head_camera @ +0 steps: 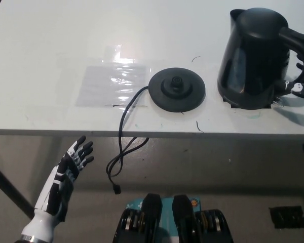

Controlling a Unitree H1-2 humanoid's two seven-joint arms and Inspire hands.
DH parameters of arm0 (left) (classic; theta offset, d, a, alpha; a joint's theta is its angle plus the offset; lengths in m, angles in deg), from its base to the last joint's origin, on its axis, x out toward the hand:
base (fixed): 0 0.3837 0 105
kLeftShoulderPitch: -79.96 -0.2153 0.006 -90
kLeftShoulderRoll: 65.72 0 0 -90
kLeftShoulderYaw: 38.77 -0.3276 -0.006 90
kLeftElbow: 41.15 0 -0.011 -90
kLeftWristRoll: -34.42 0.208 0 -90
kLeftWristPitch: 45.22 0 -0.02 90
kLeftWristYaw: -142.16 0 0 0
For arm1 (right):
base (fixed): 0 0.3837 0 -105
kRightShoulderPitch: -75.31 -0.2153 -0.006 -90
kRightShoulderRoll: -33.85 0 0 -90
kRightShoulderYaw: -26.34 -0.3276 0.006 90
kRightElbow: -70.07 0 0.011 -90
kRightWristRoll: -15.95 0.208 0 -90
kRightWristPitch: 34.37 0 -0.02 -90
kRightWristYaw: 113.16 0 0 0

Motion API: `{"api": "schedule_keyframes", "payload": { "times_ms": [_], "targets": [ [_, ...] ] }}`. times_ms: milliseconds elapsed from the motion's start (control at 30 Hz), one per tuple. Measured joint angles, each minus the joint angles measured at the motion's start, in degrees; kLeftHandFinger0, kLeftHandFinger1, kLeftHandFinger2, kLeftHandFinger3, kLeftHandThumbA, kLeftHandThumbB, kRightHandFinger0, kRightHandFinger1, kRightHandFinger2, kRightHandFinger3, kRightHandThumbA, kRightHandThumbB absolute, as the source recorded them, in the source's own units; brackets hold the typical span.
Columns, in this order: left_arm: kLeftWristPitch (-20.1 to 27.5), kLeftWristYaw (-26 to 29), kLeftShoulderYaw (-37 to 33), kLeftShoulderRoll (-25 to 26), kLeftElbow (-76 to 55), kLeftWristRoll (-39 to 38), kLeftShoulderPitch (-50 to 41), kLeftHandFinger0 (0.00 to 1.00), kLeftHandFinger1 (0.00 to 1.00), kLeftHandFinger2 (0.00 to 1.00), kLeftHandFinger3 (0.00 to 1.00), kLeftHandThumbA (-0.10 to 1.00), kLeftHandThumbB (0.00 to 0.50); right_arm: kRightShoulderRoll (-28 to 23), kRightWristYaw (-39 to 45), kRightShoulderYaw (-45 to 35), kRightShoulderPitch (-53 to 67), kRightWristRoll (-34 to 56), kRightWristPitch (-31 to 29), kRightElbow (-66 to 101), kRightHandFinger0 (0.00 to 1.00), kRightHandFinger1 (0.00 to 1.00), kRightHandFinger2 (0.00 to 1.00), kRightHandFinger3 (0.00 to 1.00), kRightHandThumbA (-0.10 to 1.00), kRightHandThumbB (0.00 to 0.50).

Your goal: A kettle and its base are kept separately on the desk infront of the robot and the robot uses its right hand to lift the kettle by its handle and places it on its base to align it correctly.

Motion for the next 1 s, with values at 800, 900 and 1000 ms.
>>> {"api": "schedule_keyframes", "payload": {
  "times_ms": [800, 900, 1000],
  "targets": [
    [0.1, 0.0, 0.0, 0.1, 0.0, 0.0, 0.1, 1.00, 1.00, 1.00, 1.00, 1.00, 0.016, 2.1, -15.6, 0.5, -3.1, -10.9, 1.5, -2.2, 0.02, 0.39, 0.78, 0.81, -0.10, 0.170],
    [0.2, -0.5, 0.0, 0.1, 0.0, 0.0, 0.1, 1.00, 1.00, 1.00, 1.00, 1.00, 0.018, 2.2, -16.4, 0.3, -3.6, -11.0, 1.5, -3.0, 0.04, 0.41, 0.79, 0.78, -0.10, 0.177],
    [0.2, -0.8, 0.0, 0.1, 0.0, -0.1, 0.1, 1.00, 1.00, 1.00, 1.00, 1.00, 0.019, 2.2, -16.8, 0.1, -3.6, -11.0, 1.5, -3.1, 0.03, 0.40, 0.79, 0.79, -0.10, 0.177]
  ]
}}
